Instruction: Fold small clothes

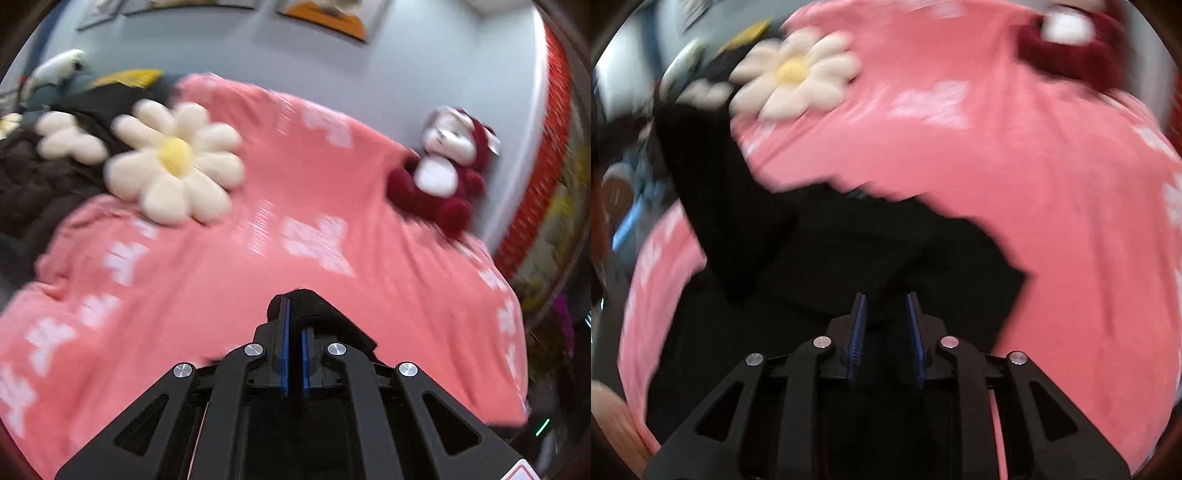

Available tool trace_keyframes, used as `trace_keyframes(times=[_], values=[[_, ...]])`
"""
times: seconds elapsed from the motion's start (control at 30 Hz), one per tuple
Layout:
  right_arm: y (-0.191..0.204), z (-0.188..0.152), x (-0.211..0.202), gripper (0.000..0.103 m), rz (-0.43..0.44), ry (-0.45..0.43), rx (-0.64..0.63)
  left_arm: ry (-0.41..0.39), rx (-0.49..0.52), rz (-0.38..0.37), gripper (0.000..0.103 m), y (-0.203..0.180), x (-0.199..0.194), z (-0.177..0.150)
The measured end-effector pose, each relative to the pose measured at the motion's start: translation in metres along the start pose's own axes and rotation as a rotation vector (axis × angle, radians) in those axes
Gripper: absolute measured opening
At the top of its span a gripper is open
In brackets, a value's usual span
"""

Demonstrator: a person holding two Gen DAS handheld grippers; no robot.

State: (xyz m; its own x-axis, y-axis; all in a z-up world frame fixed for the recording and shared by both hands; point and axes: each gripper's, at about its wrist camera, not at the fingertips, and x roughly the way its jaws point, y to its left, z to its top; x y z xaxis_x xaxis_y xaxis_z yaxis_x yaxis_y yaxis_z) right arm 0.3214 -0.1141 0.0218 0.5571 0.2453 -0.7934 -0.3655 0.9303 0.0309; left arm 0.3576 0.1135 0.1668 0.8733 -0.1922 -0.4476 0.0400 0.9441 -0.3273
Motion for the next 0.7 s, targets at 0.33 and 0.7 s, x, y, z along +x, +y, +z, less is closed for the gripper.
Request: trace_keyframes(times=[0.33, 0.7], values=[[0.097, 0.033, 0.104, 0.044, 0.048, 0.092, -0.164, -0.052, -0.016, 0.126, 0.003, 0.073, -0.036, 0.034], [0.120, 0.046, 0.087, 0.023, 0.120, 0.084, -0.116, -0.059, -0.034, 0.126, 0.003, 0.085, -0.048, 0.037]])
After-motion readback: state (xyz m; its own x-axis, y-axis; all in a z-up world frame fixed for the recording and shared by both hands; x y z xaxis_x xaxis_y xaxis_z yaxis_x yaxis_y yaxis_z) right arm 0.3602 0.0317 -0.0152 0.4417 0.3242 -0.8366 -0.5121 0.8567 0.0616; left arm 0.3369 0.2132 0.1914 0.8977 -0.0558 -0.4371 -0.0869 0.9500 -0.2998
